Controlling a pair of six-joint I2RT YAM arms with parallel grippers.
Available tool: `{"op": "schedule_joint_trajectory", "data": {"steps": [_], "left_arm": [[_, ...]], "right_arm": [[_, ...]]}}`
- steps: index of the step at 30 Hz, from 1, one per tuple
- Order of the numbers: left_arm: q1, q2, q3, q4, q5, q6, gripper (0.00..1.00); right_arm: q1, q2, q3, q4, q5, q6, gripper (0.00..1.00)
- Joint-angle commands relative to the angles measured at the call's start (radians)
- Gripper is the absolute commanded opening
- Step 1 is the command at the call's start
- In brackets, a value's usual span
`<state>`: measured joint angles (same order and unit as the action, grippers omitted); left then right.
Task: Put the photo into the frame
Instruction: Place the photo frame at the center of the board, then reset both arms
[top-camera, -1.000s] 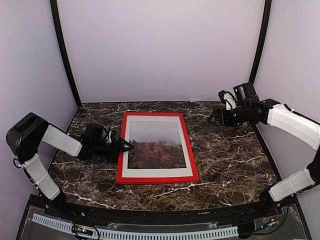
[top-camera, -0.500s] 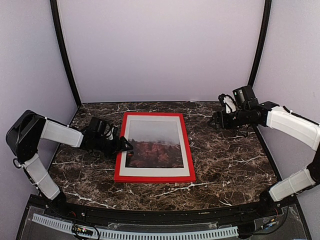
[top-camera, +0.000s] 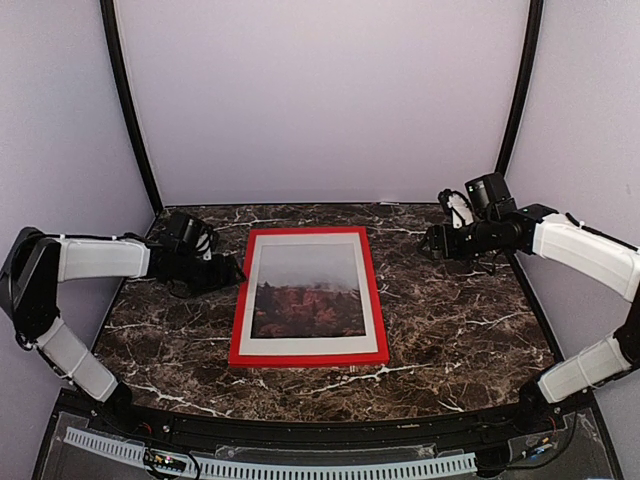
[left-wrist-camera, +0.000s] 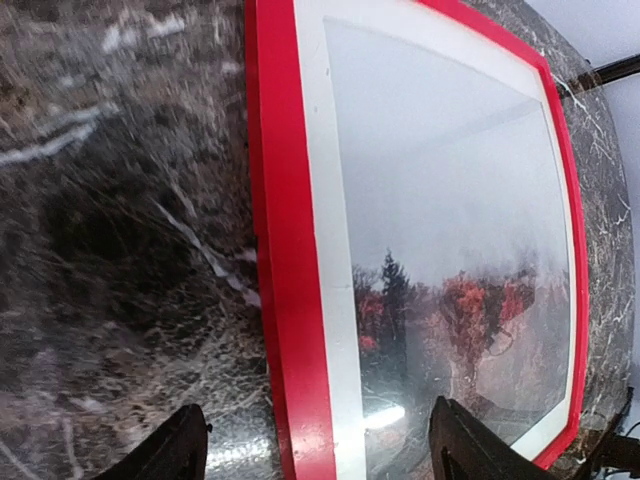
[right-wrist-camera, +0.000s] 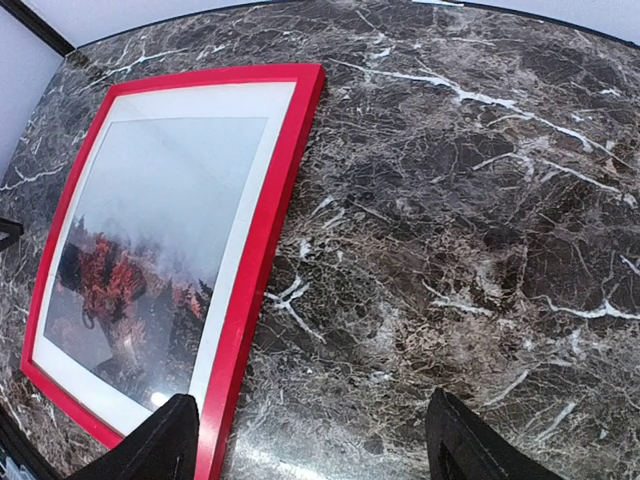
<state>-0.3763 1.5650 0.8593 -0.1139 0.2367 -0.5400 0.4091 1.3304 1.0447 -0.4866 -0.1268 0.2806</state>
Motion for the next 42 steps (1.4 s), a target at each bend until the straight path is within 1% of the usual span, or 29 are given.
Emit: {"op": "schedule_joint_trajectory", "data": {"steps": [1, 3, 4, 7, 10, 15, 18, 22, 26, 31, 36, 42], "left_arm": [[0.006, -0.175, 0.038, -0.126, -0.213, 0.106, 0.8], [0.008, -0.222, 0.04, -0.144, -0.272, 0.116, 0.88], [0.012, -0.235, 0.046, -0.151, -0.28, 0.12, 0.92], [0.026, -0.286, 0.063, -0.191, -0.291, 0.133, 0.98], [0.041, -0.33, 0.082, -0.221, -0.324, 0.159, 0.99], [0.056, -0.447, 0.079, -0.218, -0.405, 0.216, 0.99], [0.059, -0.51, 0.078, -0.201, -0.479, 0.243, 0.99], [0.06, -0.568, 0.081, -0.192, -0.565, 0.291, 0.99], [0.06, -0.621, 0.056, -0.144, -0.608, 0.356, 0.99], [0.06, -0.669, 0.012, -0.104, -0.61, 0.427, 0.99], [0.06, -0.739, -0.053, -0.084, -0.585, 0.427, 0.99], [0.06, -0.902, -0.2, 0.024, -0.569, 0.44, 0.99]], "right_arm": [[-0.007, -0.03, 0.015, -0.001, 0.065, -0.019, 0.83], [-0.007, -0.028, 0.02, -0.003, 0.075, -0.022, 0.85], [-0.007, -0.027, 0.023, -0.005, 0.081, -0.025, 0.87], [-0.006, -0.019, 0.039, -0.013, 0.097, -0.033, 0.9], [-0.006, -0.004, 0.06, -0.022, 0.116, -0.043, 0.98], [-0.006, 0.021, 0.101, -0.012, 0.122, -0.059, 0.99], [-0.006, 0.049, 0.139, 0.003, 0.122, -0.062, 0.99], [-0.006, 0.093, 0.187, 0.004, 0.157, -0.075, 0.99], [-0.006, 0.102, 0.201, 0.018, 0.17, -0.09, 0.99], [-0.006, 0.042, 0.166, 0.053, 0.208, -0.09, 0.99], [-0.006, -0.058, 0.078, 0.073, 0.276, -0.092, 0.99], [-0.006, -0.192, -0.041, 0.092, 0.312, -0.105, 0.99]]}}
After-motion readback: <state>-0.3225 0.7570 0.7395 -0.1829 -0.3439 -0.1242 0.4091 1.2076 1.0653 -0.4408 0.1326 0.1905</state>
